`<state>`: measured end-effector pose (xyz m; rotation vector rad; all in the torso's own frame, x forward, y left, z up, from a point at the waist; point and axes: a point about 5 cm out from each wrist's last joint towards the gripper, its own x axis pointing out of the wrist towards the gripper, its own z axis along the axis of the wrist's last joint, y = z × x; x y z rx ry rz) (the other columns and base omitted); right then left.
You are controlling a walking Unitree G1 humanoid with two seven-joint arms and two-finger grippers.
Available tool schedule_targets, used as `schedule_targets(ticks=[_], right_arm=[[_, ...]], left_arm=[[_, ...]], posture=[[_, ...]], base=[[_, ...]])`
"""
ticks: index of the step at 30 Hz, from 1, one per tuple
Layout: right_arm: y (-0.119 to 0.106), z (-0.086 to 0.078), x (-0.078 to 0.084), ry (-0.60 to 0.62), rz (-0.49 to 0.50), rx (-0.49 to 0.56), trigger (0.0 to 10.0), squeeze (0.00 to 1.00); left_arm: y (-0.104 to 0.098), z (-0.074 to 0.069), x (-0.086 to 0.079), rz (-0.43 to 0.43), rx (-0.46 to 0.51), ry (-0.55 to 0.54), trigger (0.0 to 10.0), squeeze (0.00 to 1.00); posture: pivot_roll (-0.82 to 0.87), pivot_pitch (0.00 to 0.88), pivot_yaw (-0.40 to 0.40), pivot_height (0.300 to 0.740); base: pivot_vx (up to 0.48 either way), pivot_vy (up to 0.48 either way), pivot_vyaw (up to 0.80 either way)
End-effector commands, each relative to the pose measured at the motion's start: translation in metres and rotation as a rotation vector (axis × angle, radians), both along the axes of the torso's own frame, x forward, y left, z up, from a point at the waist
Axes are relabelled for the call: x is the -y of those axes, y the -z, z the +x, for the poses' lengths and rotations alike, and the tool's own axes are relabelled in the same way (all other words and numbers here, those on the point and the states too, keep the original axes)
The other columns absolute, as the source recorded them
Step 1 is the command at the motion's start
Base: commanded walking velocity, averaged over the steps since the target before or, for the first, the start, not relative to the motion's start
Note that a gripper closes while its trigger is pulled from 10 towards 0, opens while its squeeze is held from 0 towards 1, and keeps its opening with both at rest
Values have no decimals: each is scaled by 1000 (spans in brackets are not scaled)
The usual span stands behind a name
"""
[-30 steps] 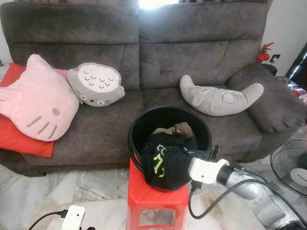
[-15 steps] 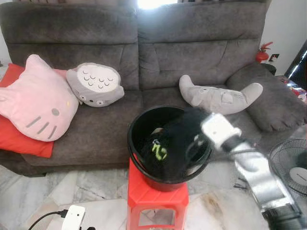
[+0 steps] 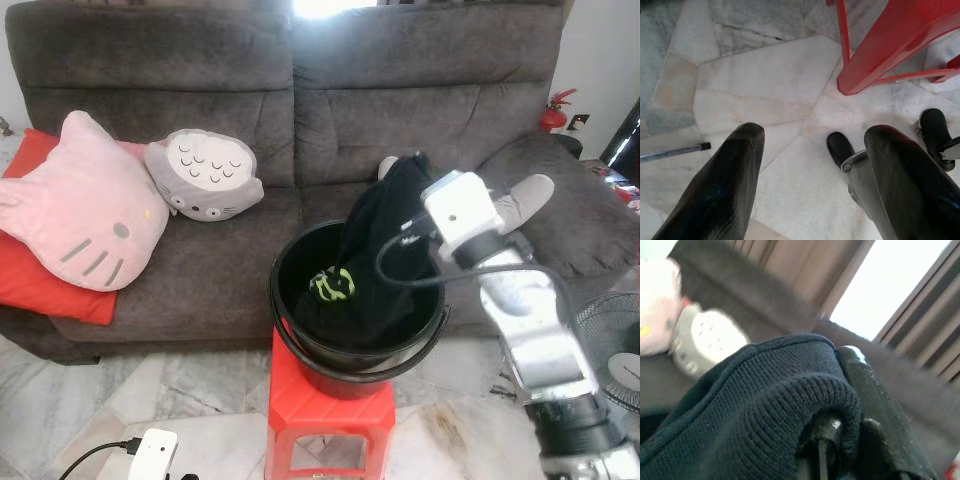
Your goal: Hang hanger
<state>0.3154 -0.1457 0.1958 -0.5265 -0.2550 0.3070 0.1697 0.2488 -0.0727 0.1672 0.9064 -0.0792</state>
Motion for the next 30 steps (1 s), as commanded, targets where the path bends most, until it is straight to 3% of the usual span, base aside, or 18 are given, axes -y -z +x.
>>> schedule_targets(ticks=[1,7,20,30], right_arm=[[-1,-2,-2,25,20,-21,10000,0],[13,-10,1,144,179,-98,10000,0],[-1,-11,-12,188,242,-48,10000,0],[2,-10,-2,264,270,-46,10000,0]], left_arm=[[1,-4,-2,4,-14,1,10000,0],[1,-3,-2,-5,-5,-3,10000,0],[1,-3,-2,-6,-10,4,10000,0],[1,-4,-4,-3,-16,10,10000,0]], posture=[[-253,0,9,740],[-251,0,9,740],[-253,0,11,740],[-245,0,19,740]], base=[[0,0,0],[0,0,0],[0,0,0],[0,0,0]])
